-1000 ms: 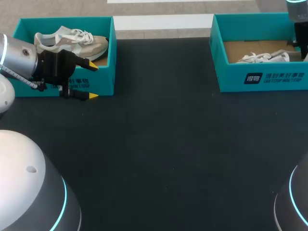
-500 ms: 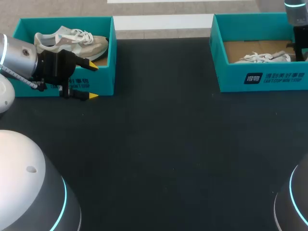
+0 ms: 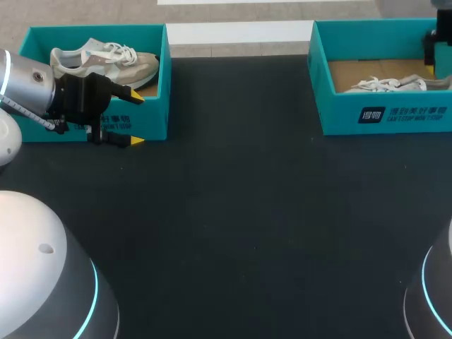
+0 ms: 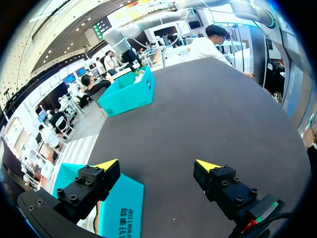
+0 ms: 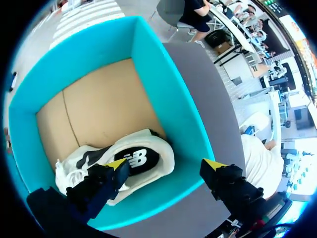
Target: Take the shoe out of the shoebox, open the shoe tongue, remove and reinsert the insole, then place the shoe into the shoebox
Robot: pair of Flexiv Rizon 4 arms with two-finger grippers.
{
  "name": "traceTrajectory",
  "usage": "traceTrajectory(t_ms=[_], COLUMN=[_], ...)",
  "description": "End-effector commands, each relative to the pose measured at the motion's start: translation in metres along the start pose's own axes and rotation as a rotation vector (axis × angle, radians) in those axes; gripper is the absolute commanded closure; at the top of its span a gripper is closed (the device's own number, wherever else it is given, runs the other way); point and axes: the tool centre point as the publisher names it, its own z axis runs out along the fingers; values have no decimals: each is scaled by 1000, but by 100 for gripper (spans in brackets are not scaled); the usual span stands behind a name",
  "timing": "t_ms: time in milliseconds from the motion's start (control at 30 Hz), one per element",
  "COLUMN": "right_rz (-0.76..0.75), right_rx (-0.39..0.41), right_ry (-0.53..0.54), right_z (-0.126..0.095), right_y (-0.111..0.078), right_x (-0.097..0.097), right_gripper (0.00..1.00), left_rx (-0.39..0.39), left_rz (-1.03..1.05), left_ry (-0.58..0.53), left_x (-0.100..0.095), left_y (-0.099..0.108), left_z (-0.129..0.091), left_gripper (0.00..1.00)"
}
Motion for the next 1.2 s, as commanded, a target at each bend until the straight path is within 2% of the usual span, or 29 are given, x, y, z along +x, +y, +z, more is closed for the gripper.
traceTrajectory(t_ms=[33,233,433,500,600,667,733,833,900,1200], right_rz=[-19,-5,-5,-5,-5,-5,-5,-5,-5,-5], right_rx=[-52,-73,-73,-73,-73,-73,-73,-73,-73,-73], right_ry=[35,59,59,59,59,59,59,59,59,59], right_z=[-29,-56,-56,-56,-56,-56,-56,-56,-56,-56], right_y=[-26,-42,-42,-42,-42,-42,-42,-42,-42,-42], right_x=[-10,-10,-10,-10,-10,-10,-10,-10,-10,-10], right_gripper=[2,0,0,0,0,0,0,0,0,0], left_rx=[-2,-2,-2,26,22,-31,-120,-234,-374,-374], left_rz=[0,0,0,181,450,615,732,860,928,928], left_ry=[-1,-1,-1,21,99,175,224,361,437,437], left_x=[1,1,1,-13,-42,-63,-79,-95,-101,-101], left_y=[-1,-1,-1,-3,-8,-9,-8,-7,-3,-3], left_z=[0,0,0,-10,-28,-38,-44,-52,-56,-56], left_gripper=[0,0,0,0,0,0,0,0,0,0])
